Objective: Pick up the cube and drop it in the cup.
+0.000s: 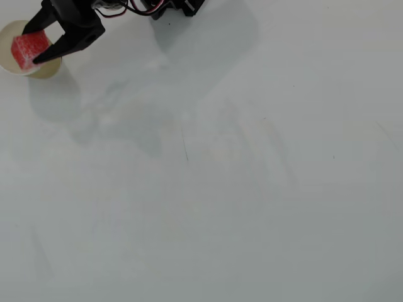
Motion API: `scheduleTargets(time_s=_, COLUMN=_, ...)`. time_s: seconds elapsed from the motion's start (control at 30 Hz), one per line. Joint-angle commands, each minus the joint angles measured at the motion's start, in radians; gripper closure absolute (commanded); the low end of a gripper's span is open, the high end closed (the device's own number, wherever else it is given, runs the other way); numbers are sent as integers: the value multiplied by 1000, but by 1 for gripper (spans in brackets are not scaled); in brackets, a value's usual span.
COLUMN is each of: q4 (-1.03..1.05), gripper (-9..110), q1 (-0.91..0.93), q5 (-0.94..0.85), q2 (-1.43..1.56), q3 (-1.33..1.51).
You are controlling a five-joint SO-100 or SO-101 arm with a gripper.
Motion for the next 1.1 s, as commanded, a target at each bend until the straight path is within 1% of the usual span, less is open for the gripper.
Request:
scheduleTargets(time_s=0.0, q4=-15, gripper=101, q1=40, q5=3, q2=3, q3=-100)
scheduleTargets(time_s=0.3, q4=-15, gripper=101, q1=103, q5=3, q2=-15, q3=-123)
scheduleTargets(time_s=0.7, q4=-54, gripper=101, q1=160, q5=3, q2=-138, q3=-184)
scheduleTargets(time_s=1.07, q4=-54, gripper=101, q1=170, q5=3, q2=-156, q3=-192)
